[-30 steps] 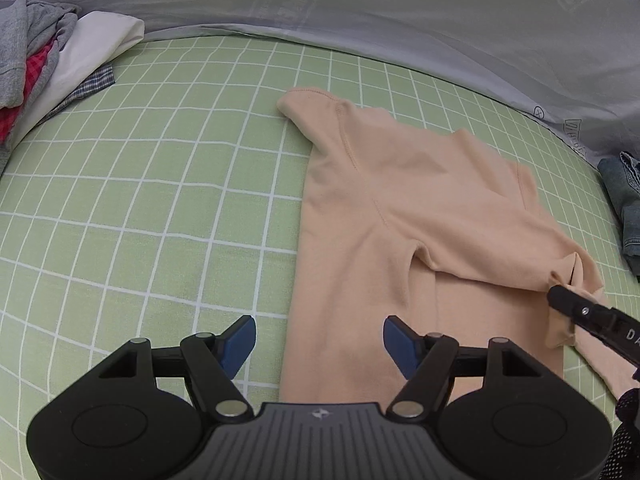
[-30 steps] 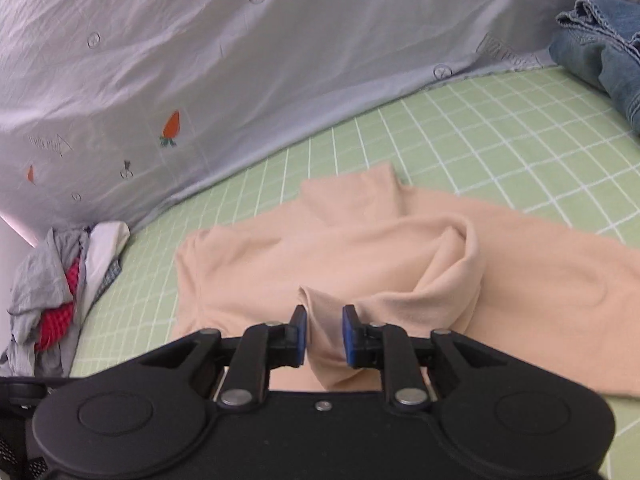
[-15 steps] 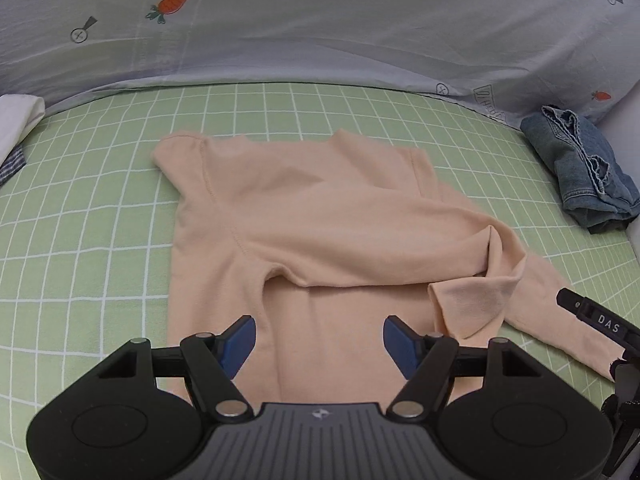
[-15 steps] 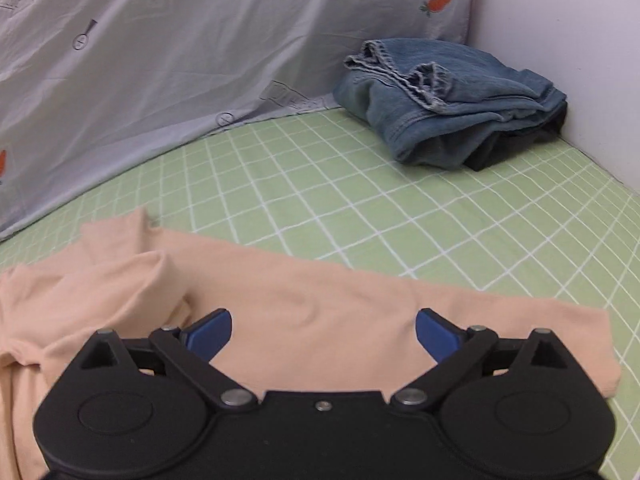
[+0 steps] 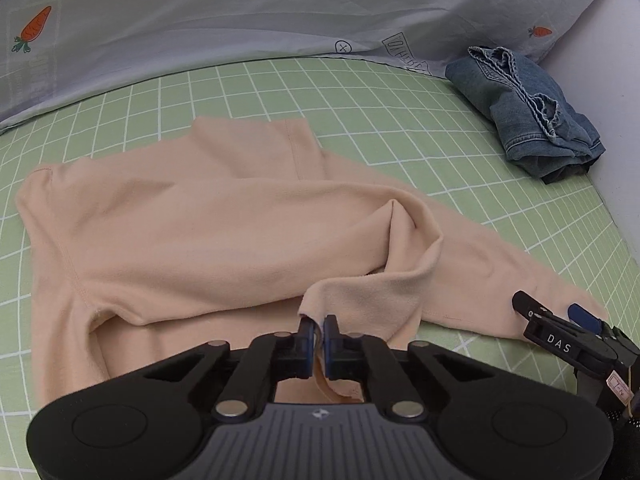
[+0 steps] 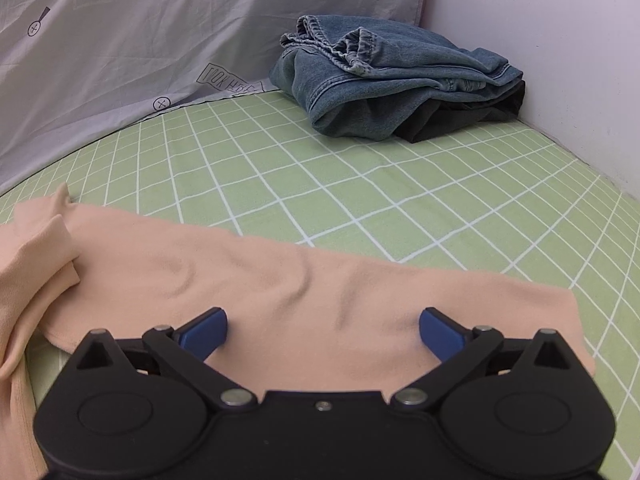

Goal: Fold clothes

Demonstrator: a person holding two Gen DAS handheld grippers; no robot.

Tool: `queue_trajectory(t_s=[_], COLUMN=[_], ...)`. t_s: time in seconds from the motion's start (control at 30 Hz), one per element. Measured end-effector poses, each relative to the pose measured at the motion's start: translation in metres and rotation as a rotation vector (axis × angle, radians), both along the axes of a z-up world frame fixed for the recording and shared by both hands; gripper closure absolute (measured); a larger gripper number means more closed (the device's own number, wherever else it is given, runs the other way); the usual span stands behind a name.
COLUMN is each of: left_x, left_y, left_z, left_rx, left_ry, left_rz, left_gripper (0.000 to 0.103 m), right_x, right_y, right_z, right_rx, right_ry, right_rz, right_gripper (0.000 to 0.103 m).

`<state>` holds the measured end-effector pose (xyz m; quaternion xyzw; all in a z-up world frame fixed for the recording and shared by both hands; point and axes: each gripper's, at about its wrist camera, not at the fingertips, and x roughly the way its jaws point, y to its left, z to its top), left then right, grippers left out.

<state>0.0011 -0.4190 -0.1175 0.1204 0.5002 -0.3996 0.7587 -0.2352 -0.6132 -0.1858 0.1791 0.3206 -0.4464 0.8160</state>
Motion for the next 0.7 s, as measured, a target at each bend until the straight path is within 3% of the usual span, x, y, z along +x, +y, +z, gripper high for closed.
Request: queue_trajectory(t_s=[0.1,0.5,0.7], left_x=[-0.003,-0.046,-0.085], left_y=[0.019,0.119,0.175], left_z=[0.009,0.042,0.054], left_rx=[-0.06,-0.24,-0.328], left_ry=[0.024,0.077,0.085], left_rz=[0.054,0.336,0.487], left_gripper=[0.1,0.1,0.1], right_x=[-0.004,-0.003,-0.001], right_y=[0.007,0.005,0.005], right_z=[-0.006,-0.006,-0.006], right_rx=[-0.064,-0.061,-0.061], right_ry=[-0.042,-0.041,-0.039], right_rz=[0.002,0.002,0.0], right_gripper=[0.0,0.0,0.0])
